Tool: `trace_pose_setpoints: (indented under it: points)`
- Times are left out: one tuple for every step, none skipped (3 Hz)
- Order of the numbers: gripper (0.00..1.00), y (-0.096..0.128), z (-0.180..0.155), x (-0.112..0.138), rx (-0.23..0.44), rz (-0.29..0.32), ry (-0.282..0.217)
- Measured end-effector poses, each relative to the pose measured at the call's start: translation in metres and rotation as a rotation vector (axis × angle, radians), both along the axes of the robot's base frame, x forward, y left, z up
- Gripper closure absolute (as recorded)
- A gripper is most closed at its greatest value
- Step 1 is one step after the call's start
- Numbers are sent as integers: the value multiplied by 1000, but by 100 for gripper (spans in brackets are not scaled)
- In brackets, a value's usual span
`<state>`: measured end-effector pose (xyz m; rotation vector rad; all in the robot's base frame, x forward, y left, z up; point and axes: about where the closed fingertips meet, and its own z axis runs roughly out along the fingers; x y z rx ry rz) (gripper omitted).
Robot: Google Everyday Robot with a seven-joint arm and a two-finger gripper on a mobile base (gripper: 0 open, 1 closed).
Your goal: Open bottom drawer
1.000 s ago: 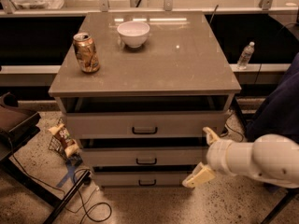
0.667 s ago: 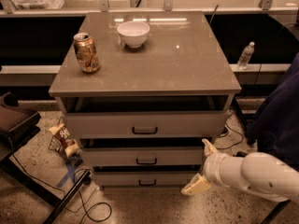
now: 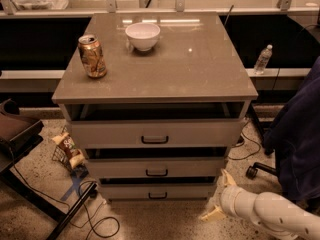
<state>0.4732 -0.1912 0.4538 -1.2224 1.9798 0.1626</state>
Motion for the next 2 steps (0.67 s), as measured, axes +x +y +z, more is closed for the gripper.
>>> trace_pose_setpoints:
  points:
    - [0, -14, -45, -2, 21, -24, -5]
    - [0, -21, -84, -2, 45, -49, 11]
